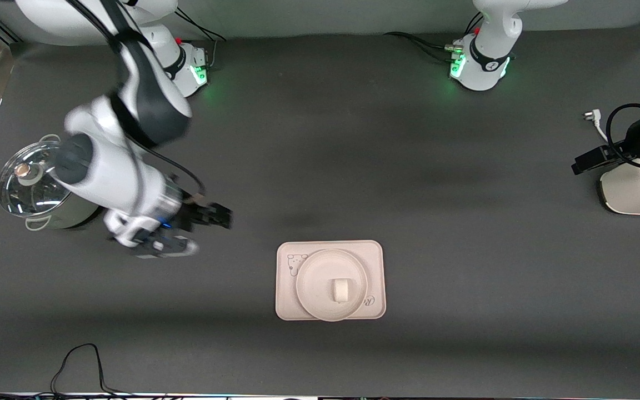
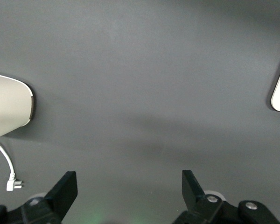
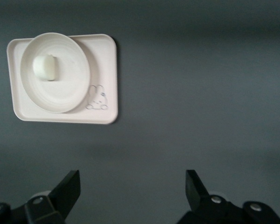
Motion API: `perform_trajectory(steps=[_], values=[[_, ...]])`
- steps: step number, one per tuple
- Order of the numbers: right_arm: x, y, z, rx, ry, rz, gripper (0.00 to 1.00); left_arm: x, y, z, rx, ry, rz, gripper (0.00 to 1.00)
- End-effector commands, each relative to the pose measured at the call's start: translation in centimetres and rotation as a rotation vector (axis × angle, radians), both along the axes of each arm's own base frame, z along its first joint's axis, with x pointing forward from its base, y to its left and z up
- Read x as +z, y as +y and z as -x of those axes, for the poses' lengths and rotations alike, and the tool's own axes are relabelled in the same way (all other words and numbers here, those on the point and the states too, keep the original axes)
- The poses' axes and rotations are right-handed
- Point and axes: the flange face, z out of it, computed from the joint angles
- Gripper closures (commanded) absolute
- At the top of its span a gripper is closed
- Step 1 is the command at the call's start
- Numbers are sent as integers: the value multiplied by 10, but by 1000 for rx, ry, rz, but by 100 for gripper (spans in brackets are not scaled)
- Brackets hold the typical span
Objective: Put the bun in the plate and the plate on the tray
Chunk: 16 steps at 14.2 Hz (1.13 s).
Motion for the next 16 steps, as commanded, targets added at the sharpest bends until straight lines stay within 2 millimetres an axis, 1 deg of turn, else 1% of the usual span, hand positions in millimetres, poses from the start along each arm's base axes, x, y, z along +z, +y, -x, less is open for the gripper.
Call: perform_trajectory(steps=[1,2,3,4,5,7,8,9,11,12,15,16], values=[[38,-62,45,-31,-6,19,0,4,-1,1,-10,13,15,0],[54,-93,50,-22,-15,20,0,2,0,0,-12,14,15,0],[65,-119,55,1,-9,19,0,2,0,-1,-12,14,15,0],[77,-136,63,2,-1,32,0,1,0,-2,-12,13,15,0],[89,-148,73,1,7,83,0,1,-1,-2,-12,11,15,0],[108,-152,88,1,4,119,0,1,-3,-2,-15,11,15,0],[116,-163,92,-19,-1,118,0,1,-4,-2,-13,13,14,0],[119,-156,97,-5,2,126,0,2,-5,-1,-15,13,14,0],[122,-135,101,-13,-8,177,0,3,-6,-1,-17,15,14,0],[121,-131,101,-34,-9,185,0,3,-7,-1,-18,15,14,0],[118,-132,100,-34,-7,183,0,3,-13,-2,-21,17,14,0],[113,-133,101,-34,4,182,0,2,-13,-2,-21,18,14,0]])
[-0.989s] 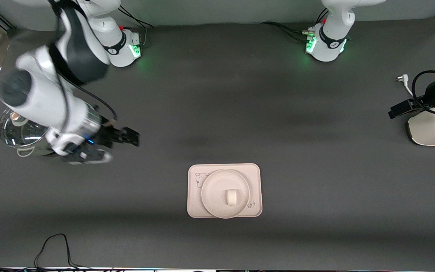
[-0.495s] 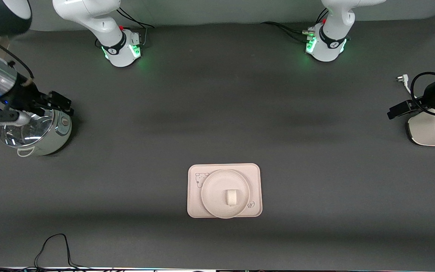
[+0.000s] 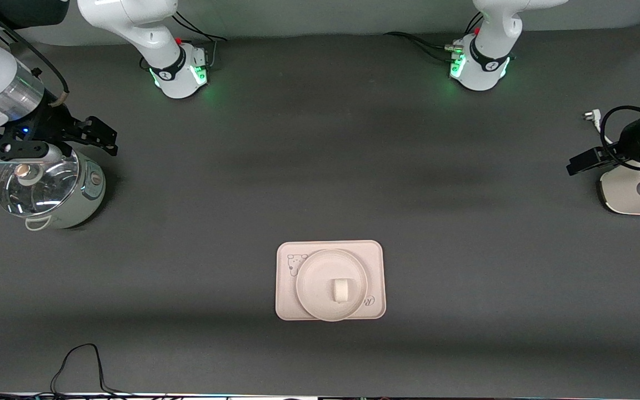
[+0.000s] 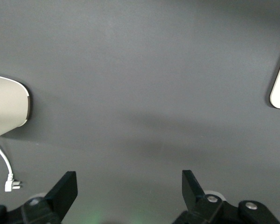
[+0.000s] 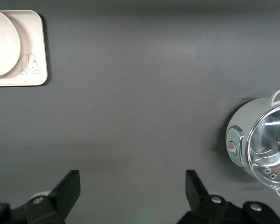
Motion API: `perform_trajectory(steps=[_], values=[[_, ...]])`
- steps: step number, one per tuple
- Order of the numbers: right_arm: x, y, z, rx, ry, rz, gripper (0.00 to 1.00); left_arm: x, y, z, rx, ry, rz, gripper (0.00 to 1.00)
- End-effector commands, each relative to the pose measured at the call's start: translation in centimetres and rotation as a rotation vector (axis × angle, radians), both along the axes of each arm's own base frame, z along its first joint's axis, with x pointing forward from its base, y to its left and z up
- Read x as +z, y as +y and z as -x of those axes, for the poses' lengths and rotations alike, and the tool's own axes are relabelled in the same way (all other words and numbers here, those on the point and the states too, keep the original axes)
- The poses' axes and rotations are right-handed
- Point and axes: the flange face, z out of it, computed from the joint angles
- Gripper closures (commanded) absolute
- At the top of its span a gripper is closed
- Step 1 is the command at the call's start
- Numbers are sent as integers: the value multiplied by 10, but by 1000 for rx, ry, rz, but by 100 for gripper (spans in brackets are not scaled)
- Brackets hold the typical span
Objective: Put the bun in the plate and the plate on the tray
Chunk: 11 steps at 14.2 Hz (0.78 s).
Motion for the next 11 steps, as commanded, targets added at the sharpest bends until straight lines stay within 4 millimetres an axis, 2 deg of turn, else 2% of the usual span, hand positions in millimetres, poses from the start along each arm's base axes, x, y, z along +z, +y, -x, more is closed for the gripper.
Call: perform_trajectory(steps=[1,5,11], values=[[-7,-14,5,-35,9,18,0,6,-4,1,-6,13,11,0],[-16,-41,18,-81,33,-20,0,7,-7,1,-9,11,11,0],[-17,-42,18,-81,34,-27,0,10,-10,0,-13,0,14,0]])
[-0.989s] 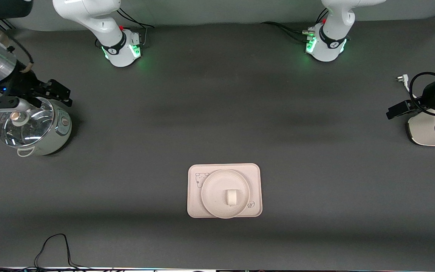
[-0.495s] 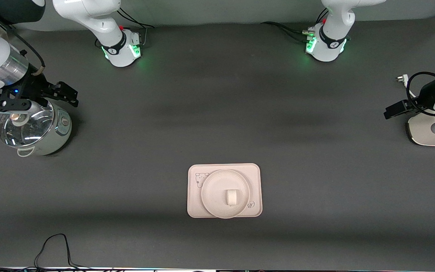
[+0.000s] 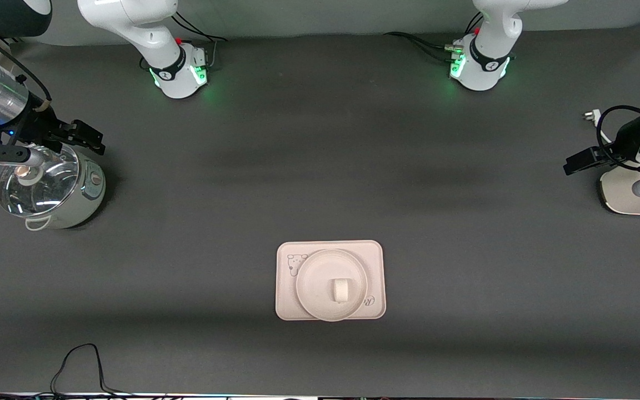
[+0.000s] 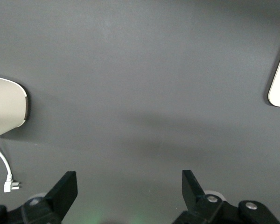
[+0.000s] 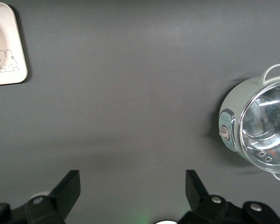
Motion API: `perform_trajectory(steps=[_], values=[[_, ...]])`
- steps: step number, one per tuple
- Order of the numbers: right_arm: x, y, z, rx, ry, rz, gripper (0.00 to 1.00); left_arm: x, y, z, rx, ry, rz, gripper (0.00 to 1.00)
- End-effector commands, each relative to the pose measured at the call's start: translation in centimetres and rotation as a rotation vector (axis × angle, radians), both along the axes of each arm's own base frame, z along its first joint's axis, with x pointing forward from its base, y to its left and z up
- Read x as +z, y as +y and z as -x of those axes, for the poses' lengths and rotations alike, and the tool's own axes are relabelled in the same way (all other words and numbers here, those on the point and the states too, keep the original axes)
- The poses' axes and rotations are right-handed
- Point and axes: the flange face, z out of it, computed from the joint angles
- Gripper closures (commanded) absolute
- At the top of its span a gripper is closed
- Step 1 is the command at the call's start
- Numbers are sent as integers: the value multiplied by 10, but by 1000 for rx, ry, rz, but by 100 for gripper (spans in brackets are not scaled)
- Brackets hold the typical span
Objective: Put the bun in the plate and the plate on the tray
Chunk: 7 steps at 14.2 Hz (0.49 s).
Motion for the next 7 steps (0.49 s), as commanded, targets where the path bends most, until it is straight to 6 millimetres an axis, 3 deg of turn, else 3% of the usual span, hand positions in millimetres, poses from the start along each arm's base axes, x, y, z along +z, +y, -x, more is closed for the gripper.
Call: perform_trajectory(steps=[1,3,7], values=[[2,-3,6,-11,-12,-17,0,17,-10,-1,-14,-25,11,0],[0,-5,1,-5,-31,-20,0,31,-17,-3,-29,-89,3,0],[-1,3,3,8,-36,-23,0,37,-26,-5,-49,-126,-4,0]])
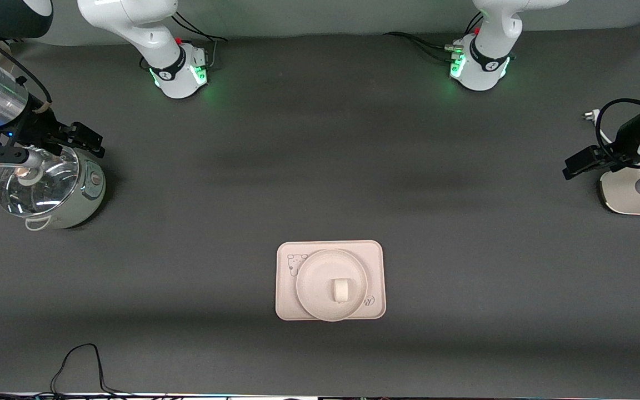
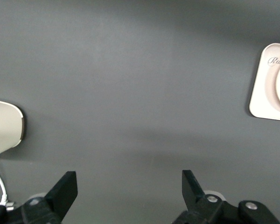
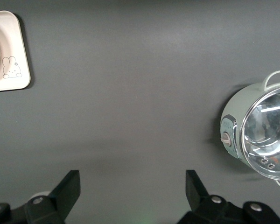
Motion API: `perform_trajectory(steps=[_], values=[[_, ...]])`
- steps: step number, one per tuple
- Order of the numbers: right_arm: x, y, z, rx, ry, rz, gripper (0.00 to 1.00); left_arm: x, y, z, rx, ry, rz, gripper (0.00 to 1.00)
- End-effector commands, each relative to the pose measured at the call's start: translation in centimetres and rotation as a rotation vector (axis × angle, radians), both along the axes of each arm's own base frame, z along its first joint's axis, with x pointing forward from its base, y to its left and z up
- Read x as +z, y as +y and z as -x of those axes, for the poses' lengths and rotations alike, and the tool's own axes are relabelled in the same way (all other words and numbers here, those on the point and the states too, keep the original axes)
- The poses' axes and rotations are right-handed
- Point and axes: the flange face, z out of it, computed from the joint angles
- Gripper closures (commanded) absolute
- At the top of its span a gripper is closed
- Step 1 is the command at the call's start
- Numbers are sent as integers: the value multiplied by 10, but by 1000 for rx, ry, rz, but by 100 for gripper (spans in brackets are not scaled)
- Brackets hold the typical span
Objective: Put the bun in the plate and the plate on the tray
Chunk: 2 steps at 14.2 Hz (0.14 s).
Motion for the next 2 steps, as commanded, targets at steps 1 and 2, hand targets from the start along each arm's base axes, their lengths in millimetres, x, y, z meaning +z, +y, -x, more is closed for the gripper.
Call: perform_trajectory(steps=[1,2], values=[[0,0,8,6,-4,-17,0,9,-2,3,-8,-23,-6,0],[0,0,8,6,-2,-18,0,9,-2,4,-10,-20,-7,0]])
